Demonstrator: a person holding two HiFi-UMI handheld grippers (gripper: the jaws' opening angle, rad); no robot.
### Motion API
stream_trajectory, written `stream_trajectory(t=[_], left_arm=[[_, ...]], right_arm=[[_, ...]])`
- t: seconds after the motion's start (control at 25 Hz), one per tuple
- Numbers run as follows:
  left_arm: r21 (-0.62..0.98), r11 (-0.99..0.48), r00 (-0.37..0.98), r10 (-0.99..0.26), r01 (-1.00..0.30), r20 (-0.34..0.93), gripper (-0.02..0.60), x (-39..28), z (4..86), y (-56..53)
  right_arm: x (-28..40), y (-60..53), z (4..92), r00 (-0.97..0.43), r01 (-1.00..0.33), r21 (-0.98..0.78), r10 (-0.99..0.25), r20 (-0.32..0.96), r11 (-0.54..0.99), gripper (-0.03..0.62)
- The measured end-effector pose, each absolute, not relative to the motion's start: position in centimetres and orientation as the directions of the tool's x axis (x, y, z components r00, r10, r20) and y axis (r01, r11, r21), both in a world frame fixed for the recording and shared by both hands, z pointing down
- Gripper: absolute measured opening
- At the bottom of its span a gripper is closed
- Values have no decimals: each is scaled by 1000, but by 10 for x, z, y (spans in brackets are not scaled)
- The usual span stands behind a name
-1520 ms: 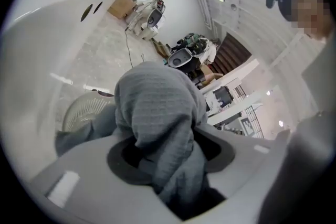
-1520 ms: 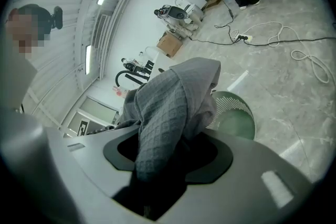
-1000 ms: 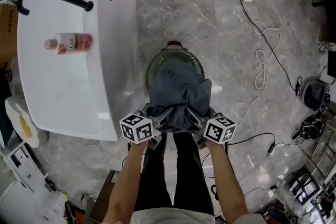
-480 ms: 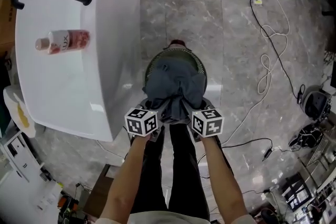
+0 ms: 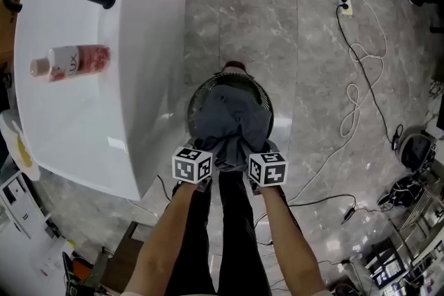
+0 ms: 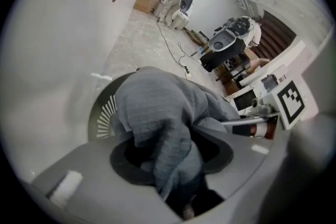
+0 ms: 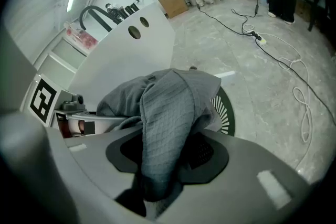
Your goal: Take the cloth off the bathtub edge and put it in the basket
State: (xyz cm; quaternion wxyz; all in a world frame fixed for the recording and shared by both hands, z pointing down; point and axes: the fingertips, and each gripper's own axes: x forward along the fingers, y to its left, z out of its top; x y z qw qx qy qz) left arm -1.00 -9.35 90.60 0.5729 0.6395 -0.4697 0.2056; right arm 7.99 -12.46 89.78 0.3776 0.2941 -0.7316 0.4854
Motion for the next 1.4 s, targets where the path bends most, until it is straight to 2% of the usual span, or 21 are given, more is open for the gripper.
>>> stream_trajectory(t=[0.24, 0.4, 0.52, 0.6, 0.84, 0.96, 1.04, 1.12, 1.16, 1.4], left_arm=[[527, 76, 480, -320, -846, 817, 232, -6, 952, -86], [495, 115, 454, -266, -861, 851, 229, -6, 977, -73], [454, 148, 411, -248, -879, 877, 172, -15, 984, -68], [447, 171, 398, -260, -878, 880, 166, -21, 983, -71], [417, 104, 369, -309, -903, 876, 160, -27, 974, -90], [416, 134, 356, -330, -899, 874, 165, -30, 971, -96], [412, 173, 345, -317, -895, 883, 200, -34, 973, -94], [393, 192, 327, -300, -899, 896, 204, -40, 975, -89], [382, 190, 320, -291, -904, 902, 226, -43, 975, -85], [367, 111, 335, -230, -924, 914, 229, -41, 970, -64]], right_arm=[[88, -116, 939, -444, -840, -415, -3, 896, 348, 164], [100, -109, 963, -328, -848, -307, 28, 944, 433, 158], [105, -109, 971, -260, -840, -230, 6, 966, 491, 122], [107, -111, 974, -259, -845, -217, -19, 966, 488, 53], [103, -132, 965, -284, -855, -202, -107, 953, 477, 38], [99, -137, 961, -316, -850, -241, -87, 945, 468, 43], [101, -135, 962, -317, -848, -257, -55, 947, 463, 125], [107, -134, 961, -306, -851, -245, -60, 950, 464, 126], [109, -133, 959, -303, -853, -241, -64, 951, 463, 126], [124, -116, 951, -277, -863, -221, -61, 959, 454, 127]])
